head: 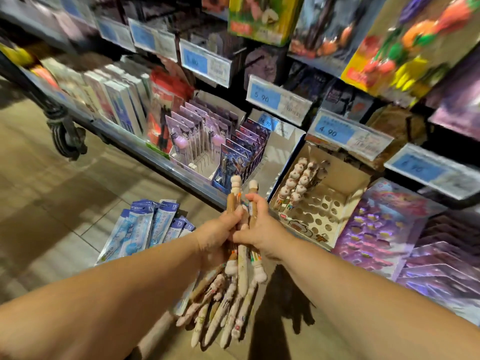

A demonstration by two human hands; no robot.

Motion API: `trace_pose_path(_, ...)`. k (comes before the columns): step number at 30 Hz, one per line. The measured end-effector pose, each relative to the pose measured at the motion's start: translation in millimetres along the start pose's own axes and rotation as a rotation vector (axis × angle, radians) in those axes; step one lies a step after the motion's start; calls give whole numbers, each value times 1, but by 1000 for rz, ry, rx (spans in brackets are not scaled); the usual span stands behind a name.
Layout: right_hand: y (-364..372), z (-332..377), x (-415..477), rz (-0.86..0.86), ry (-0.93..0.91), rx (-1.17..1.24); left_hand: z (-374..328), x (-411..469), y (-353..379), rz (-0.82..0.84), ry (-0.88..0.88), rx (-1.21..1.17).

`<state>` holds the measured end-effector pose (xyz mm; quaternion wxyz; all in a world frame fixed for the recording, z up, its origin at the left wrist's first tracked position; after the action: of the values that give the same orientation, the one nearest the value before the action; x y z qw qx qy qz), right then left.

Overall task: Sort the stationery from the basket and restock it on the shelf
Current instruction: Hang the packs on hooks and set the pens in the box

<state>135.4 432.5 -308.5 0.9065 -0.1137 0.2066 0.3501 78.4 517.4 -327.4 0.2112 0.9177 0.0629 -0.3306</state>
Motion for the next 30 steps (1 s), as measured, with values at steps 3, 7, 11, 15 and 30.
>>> trace_pose_path(3, -6, 31, -9, 18, -26, -32, -25, -16, 11, 24, 25, 93)
trace_pose_path(7, -8, 72, -30, 77, -67, -136, -57, -46, 21, 87, 73, 253)
trace_pose_path(11, -10, 110, -59, 101, -130, -235, -86, -73, 27, 90, 103, 416)
trace_pose_path(15, -14, 132, -85, 99, -201, -275, -103, -95, 38, 180, 164, 471)
trace_pose_path(30, -17, 138, -112, 29, -353, -205, -99, -114, 55, 183, 344, 403)
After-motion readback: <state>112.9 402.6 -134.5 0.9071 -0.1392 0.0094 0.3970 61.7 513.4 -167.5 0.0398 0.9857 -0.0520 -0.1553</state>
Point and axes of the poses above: each hand's wrist, its own x-axis towards the middle knuckle, its own y-axis out of the palm, z = x × y, the point moved 4 cm from there along x, towards the middle knuckle, and after that the axes turned 14 degrees about x, right-handed, at the moved point
